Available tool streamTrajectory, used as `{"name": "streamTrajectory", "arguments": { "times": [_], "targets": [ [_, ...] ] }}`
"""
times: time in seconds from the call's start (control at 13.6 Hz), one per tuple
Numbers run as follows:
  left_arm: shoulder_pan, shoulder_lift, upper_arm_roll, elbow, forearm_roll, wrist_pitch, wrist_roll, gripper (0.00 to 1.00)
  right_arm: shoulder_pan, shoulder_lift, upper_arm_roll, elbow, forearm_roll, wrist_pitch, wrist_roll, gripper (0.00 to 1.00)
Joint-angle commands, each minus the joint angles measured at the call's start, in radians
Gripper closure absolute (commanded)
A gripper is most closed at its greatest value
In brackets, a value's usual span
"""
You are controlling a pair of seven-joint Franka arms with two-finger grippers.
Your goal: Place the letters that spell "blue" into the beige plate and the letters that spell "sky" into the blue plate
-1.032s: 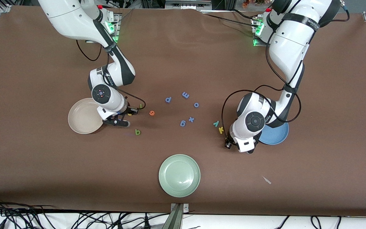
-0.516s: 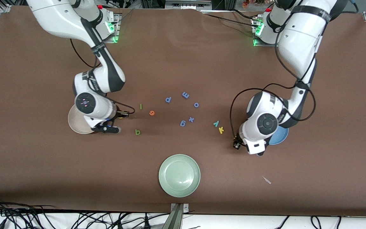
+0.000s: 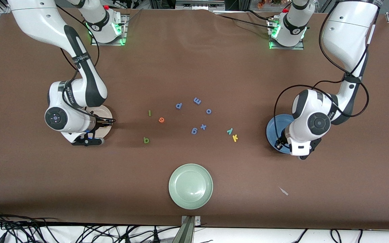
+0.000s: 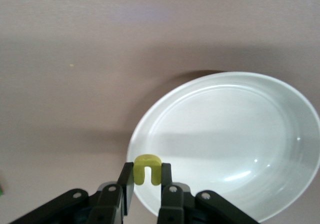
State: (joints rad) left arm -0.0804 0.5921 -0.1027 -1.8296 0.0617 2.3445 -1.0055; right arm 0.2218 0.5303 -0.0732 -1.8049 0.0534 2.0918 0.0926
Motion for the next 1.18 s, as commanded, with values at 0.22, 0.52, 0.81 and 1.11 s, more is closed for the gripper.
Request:
{"name": "streamTrajectory", "arguments": {
  "times": [0.22,0.52,0.81,1.11],
  "targets": [
    [0.010,-0.077,-0.009,-0.047,0.020,-0.022,0.084,0.00,-0.010,0.005,0.001,0.004,0.003,-0.012,-0.001,0.00],
    [-0.036,-0.055,-0.031,0.139,0.004,-0.215,0.074,0.00,0.048,-0.003,0.024,0.015,0.008,-0.015,0.128,0.00],
    [-0.087,0.020,-0.115,0.208,0.012,-0.211,0.140,0.00,0.067,-0.006,0.119,0.006,0.016,0.000,0.275,0.00],
    [-0.185,0.136,-0.118,0.294,0.020,-0.200,0.213,0.00,0.068,-0.052,0.194,-0.118,0.016,0.147,0.344,0.00]
  ]
}}
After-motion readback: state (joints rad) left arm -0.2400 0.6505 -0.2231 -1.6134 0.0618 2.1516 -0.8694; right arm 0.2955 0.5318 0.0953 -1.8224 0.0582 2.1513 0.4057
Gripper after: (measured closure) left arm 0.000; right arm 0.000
